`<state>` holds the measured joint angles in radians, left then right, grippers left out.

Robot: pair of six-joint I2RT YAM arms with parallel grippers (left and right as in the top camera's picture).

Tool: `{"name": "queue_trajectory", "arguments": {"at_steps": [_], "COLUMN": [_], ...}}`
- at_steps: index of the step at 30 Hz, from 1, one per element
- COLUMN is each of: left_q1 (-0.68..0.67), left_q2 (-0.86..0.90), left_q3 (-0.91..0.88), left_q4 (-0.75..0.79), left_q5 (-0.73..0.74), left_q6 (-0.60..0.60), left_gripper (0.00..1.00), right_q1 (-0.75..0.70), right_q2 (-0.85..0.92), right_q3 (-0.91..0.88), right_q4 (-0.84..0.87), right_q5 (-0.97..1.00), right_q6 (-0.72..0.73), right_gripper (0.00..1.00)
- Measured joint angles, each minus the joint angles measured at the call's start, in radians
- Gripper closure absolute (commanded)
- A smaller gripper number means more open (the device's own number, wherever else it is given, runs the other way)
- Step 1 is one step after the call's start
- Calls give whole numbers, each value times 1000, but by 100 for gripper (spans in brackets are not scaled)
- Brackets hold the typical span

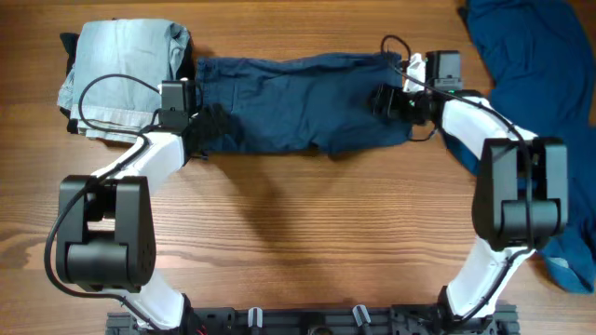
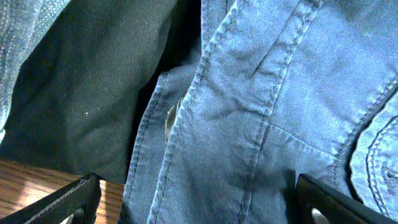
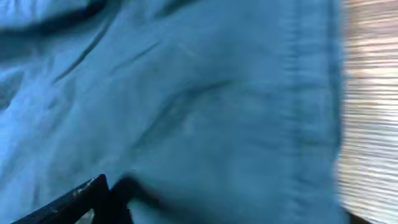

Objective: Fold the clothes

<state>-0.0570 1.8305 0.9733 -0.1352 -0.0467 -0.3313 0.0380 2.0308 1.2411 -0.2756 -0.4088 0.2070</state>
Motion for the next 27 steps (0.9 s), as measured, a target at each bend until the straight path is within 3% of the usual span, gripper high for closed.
{"name": "queue_trajectory", "arguments": {"at_steps": [6, 15, 19, 23, 27], "left_q1": [0, -2, -2, -2, -2], "left_q2": [0, 0, 0, 0, 0], "left_q3": [0, 0, 0, 0, 0], "left_q4": [-22, -30, -30, -29, -29], "left_q5": [11, 53, 53, 53, 53], "left_q6": [0, 0, 0, 0, 0], "left_gripper": [0, 0, 0, 0, 0], "right_q1": [0, -274, -332, -307, -154], "right_q2": [28, -65, -66, -68, -68], "right_q3": [2, -1, 35, 219, 283], "right_q4": [-39, -203, -330, -493, -509], "right_q5": [-29, -60, -60, -121, -164], "right_q6": [24, -42, -70, -139, -154], "right_gripper": [96, 96, 96, 96, 96]}}
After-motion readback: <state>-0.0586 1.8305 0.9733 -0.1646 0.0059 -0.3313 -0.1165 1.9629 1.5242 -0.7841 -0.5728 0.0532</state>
